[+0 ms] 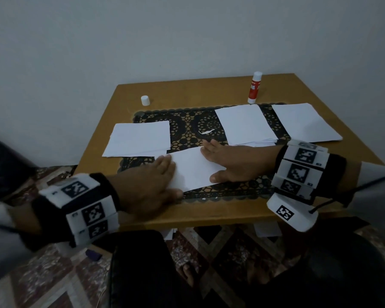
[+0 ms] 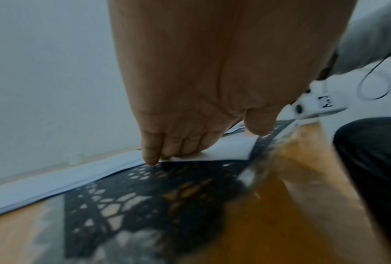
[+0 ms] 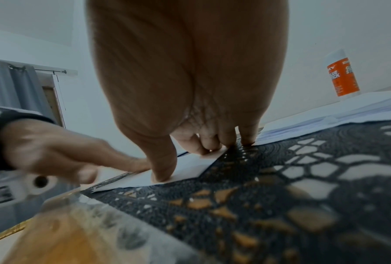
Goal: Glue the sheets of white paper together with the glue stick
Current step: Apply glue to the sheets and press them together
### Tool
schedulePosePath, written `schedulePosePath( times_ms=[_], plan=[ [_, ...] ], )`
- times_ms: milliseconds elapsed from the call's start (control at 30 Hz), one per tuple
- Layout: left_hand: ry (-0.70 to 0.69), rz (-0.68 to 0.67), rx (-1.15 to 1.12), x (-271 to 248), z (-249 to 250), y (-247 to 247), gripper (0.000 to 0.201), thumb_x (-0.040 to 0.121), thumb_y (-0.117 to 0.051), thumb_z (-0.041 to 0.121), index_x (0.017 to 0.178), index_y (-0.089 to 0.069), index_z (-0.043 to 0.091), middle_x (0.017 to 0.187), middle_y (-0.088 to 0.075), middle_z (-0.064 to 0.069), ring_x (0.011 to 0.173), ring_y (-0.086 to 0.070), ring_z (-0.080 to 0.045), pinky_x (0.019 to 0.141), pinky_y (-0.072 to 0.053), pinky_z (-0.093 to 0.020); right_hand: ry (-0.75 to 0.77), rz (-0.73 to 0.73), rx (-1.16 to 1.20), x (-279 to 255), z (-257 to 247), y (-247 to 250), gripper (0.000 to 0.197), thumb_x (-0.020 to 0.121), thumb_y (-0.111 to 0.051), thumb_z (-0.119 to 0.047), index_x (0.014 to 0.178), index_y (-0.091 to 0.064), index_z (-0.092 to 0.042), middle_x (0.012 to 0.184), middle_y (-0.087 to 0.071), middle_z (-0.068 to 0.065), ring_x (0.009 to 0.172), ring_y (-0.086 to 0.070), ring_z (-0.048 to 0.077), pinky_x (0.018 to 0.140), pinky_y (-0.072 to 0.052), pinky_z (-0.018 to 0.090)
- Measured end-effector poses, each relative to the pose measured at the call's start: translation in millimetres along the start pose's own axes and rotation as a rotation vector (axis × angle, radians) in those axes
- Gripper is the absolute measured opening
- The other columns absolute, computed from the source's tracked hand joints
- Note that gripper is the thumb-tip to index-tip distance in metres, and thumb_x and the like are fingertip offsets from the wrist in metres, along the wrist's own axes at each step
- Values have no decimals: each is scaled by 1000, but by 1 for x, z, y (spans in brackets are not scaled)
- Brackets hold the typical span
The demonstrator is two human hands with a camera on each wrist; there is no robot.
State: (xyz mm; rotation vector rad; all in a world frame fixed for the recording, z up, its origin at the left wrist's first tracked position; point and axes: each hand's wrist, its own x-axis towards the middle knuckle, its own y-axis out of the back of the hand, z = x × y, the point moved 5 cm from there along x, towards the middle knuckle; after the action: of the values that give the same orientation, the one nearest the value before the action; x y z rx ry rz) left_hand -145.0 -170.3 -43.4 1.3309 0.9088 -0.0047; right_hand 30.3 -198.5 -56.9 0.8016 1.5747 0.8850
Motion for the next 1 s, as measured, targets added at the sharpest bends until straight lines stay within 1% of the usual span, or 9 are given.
schedulePosePath(
  times_ms=[100,167,200,367,500,600,767,867,1000],
  plan=[
    [32,122,1,13,-6,18,69,97,-32,53,150,-18,12,158,-14,-10,143,-23,-23,116,-25,-35,-4,44,-9,-3,-2,3,81,99,-45,-45,154,3,-10,162,12,5,149,6,19,119,-8,31],
    [-4,239,-6,18,1,30,55,94,-46,49,138,-41,16,143,-42,-5,126,-44,-21,106,-39,-35,-1,88,-31,-5,-4,7,80,97,-48,-46,154,-6,-9,163,3,6,149,-4,20,118,-11,30],
    [-15,285,-9,21,3,35,52,93,-50,48,134,-45,16,137,-47,-4,121,-47,-20,101,-42,-35,1,112,-47,-5,-4,10,80,96,-50,-47,154,-11,-9,163,-3,7,148,-9,22,118,-15,32],
    [8,324,-4,46,2,41,68,84,-61,53,134,-39,14,134,-45,-7,119,-43,-24,97,-41,-34,4,193,-111,3,-6,18,72,86,-62,-52,141,-39,-11,141,-39,11,127,-37,26,105,-37,40],
    [75,258,-47,64,-7,49,85,67,-74,60,130,-38,15,129,-43,-9,115,-41,-25,96,-42,-40,-10,178,-123,8,-5,27,80,77,-71,-57,137,-42,-13,131,-40,9,120,-38,26,99,-39,38],
    [120,197,-49,69,-11,54,85,61,-77,62,123,-39,17,124,-46,-7,111,-41,-25,91,-43,-41,-22,168,-112,11,-3,32,85,71,-74,-61,135,-44,-13,128,-40,10,118,-37,26,97,-40,40],
    [124,156,-137,70,-11,53,72,65,-79,54,115,-41,19,113,-50,-4,105,-45,-22,84,-44,-37,-50,177,-114,13,2,31,90,66,-75,-64,135,-45,-15,126,-38,10,118,-32,27,100,-39,46],
    [96,223,-228,66,-14,59,48,75,-77,39,106,-46,18,106,-51,-2,93,-46,-18,75,-38,-29,-46,223,-86,11,3,31,88,65,-78,-60,133,-43,-16,126,-36,8,119,-30,25,100,-38,45],
    [26,411,-464,47,-35,73,15,83,-66,8,90,-56,17,90,-57,1,82,-52,-15,67,-39,-23,23,401,122,6,5,36,42,82,-73,-36,110,-45,-20,116,-49,3,100,-45,18,75,-39,27]
  ],
)
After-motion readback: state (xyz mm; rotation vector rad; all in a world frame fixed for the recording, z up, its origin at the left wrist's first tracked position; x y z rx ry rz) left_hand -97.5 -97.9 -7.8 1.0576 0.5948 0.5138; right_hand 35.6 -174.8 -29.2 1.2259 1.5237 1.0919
